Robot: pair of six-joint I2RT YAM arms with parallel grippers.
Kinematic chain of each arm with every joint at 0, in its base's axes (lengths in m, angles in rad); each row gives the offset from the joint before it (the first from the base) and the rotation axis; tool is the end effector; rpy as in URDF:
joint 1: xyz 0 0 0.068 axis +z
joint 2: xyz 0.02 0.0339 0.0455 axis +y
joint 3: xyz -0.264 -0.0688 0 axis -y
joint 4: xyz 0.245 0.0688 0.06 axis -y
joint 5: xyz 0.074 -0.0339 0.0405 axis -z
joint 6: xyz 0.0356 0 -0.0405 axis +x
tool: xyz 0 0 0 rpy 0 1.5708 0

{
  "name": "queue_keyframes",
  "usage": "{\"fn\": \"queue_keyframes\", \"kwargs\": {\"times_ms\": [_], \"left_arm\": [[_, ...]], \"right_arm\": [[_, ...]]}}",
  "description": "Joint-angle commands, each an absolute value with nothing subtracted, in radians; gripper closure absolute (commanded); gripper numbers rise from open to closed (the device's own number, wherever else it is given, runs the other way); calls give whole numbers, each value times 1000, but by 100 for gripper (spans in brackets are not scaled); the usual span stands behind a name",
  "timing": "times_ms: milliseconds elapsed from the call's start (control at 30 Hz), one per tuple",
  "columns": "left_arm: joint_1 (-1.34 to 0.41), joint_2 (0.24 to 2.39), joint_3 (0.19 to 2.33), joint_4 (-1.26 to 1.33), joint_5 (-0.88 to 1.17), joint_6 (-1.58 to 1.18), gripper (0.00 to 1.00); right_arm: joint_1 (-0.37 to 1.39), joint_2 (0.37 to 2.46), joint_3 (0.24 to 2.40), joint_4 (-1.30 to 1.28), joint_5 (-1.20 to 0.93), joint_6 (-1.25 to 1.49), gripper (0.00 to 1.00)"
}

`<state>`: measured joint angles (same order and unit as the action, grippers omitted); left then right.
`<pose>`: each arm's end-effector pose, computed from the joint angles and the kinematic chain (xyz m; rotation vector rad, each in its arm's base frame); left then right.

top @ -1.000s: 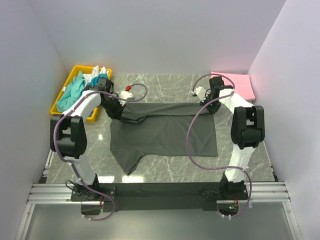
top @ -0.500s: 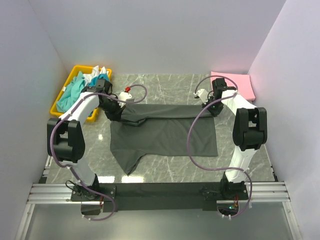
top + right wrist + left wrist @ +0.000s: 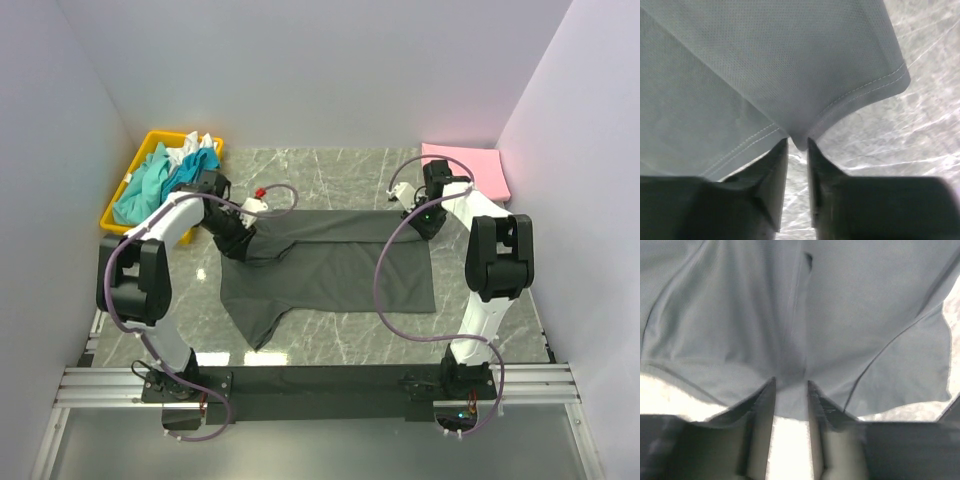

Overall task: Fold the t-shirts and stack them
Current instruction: Fold the tshirt

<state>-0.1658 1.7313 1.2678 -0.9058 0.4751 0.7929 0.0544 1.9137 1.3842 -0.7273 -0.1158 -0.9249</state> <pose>0.3221 -0.0704 0.2147 1.3303 2.4132 -0.5486 0.3835 0.0250 0.1861 -1.3436 2.4663 -0.0398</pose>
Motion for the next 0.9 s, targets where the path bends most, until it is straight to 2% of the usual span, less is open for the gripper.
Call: {"fn": "queue_keyframes", "kwargs": {"times_ms": [0, 67, 167, 400, 600, 733, 867], "left_arm": [[-106, 1732, 1363, -931, 529, 776, 61], [-36, 1767, 1440, -951, 576, 746, 46], [-2, 1836, 1590, -918, 583, 669, 39], [-2, 2009, 1779, -689, 465, 451, 45], [-2, 2141, 1854, -640, 417, 387, 46], [-2, 2161, 1816, -637, 405, 409, 46], [-2, 2161, 1761, -624, 367, 425, 62]], "right_arm": [[42, 1882, 1408, -761, -144, -927, 63], [15, 1884, 1488, -797, -182, -890, 51], [6, 1927, 1632, -833, -236, -826, 50], [84, 2101, 1822, -770, -183, -680, 62], [133, 2196, 1827, -695, -98, -643, 63], [144, 2229, 1824, -692, -86, -641, 61], [146, 2247, 1804, -667, -54, -643, 66]]}}
